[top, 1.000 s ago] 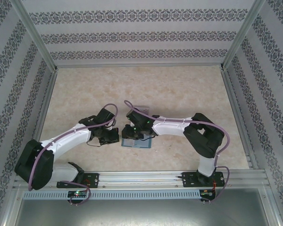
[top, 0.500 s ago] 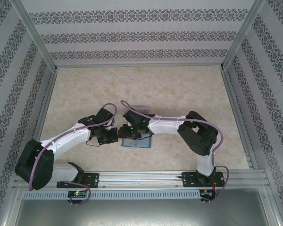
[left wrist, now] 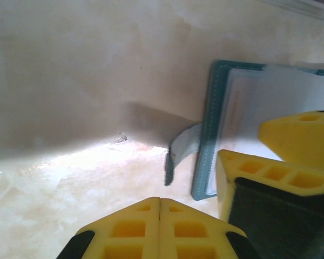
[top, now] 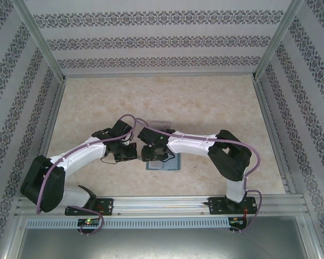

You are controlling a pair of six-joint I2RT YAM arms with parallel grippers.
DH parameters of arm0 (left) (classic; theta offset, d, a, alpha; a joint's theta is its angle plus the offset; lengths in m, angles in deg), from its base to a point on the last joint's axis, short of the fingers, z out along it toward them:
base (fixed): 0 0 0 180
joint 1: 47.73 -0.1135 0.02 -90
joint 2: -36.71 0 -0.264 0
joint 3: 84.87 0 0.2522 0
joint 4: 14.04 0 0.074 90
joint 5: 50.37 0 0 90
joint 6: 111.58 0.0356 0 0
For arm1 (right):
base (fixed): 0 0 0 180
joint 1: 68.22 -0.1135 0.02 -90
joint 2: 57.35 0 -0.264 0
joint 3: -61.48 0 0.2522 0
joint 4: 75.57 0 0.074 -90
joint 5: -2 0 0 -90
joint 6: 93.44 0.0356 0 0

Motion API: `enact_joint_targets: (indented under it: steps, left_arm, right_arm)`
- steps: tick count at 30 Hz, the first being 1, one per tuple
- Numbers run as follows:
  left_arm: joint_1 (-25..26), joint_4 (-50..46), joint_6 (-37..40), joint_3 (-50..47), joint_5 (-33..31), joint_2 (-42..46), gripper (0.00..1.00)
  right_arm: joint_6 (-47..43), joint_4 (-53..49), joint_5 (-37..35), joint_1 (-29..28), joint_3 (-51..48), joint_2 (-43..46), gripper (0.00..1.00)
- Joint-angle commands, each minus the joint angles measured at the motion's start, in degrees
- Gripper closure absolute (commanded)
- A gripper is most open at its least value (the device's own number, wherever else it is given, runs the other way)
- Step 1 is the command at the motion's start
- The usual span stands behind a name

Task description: Take the credit cards out of the card holder

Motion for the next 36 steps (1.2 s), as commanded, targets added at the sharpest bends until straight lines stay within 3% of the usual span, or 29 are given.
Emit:
enact_joint_targets:
  steps: [1, 10, 19, 23, 30, 36]
  left_arm:
    - [-0.41, -1.63, 1.44, 1.62, -0.40, -0.87, 0.99]
    - [-0.39, -0.68, 1.44, 2.16, 0.46, -2.24, 0.99]
    - [-0.45, 0.55, 0.96, 2.20, 0.94, -2.58, 0.99]
    - [-0.43, 0.99, 1.24, 2.88, 0.96, -3.64, 0.98]
    - [-0.45, 2.72, 1.47, 4.17, 0.66, -6.35, 0.86]
    - [-0.45, 5.14, 1.13, 3.47, 2.15, -7.94, 0.81]
  right_arm:
    - [-3.42, -10.97, -8.70, -1.72, 4.31, -1.52, 0.45]
    - [-4.00, -19.40, -16.17, -3.80, 7.26, -2.65, 0.41]
    - [-2.04, -4.29, -4.22, -3.05, 2.32, -0.31, 0.71]
    - [-0.56, 0.46, -0.66, -2.66, 0.71, -0.83, 0.71]
    - [0.47, 1.64, -0.10, -2.41, -0.74, -0.86, 0.72]
    - [1.12, 2.82, 0.74, -1.97, -2.13, -0.97, 0.72]
